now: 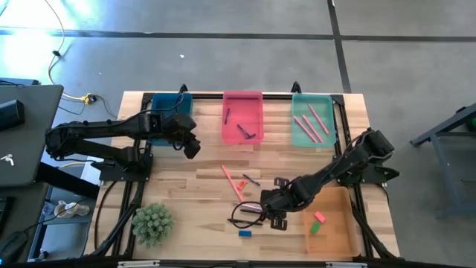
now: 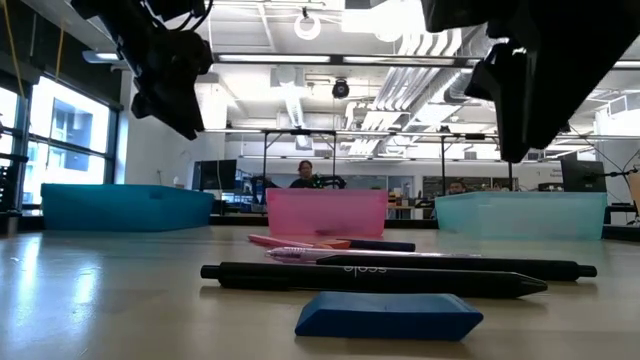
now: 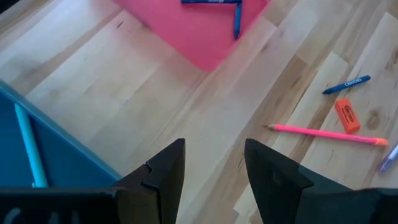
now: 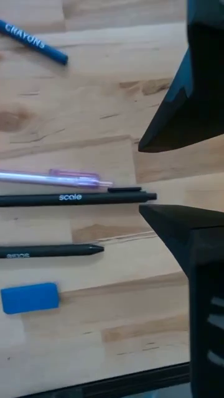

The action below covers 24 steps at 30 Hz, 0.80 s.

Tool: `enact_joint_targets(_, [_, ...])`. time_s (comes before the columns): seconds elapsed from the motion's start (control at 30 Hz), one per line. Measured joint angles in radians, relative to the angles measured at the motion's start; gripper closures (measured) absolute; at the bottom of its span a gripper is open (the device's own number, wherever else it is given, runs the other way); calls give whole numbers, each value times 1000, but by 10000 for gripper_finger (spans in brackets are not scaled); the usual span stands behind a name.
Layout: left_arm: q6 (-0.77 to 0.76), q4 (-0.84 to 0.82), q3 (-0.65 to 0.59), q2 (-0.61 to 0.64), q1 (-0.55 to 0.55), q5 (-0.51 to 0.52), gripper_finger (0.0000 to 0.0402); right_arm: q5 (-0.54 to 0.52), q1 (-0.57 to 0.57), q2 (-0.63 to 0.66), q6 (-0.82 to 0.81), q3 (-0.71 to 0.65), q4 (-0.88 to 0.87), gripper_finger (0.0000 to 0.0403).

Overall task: Sort crayons/erasers/pens/pencils in bins
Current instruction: Put the black pen into the blue bin

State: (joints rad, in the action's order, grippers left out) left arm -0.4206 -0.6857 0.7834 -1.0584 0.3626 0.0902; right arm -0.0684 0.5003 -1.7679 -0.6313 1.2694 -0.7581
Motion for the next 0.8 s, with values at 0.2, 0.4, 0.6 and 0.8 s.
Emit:
enact_joint_targets(0.2, [-23, 0, 0, 0, 0, 3, 245, 1, 0, 0, 4, -50, 86, 263])
enact_joint_targets(0.4, [-26, 1, 0, 0, 0, 19, 245, 2, 1, 0, 10, -81, 139, 263])
enact_joint_targets(0.6, [-26, 1, 0, 0, 0, 30, 245, -6, 5, -8, 46, -81, 155, 263])
enact_joint_targets(0.8, [-40, 2, 0, 0, 0, 30, 245, 25, 20, -81, 40, -81, 186, 263])
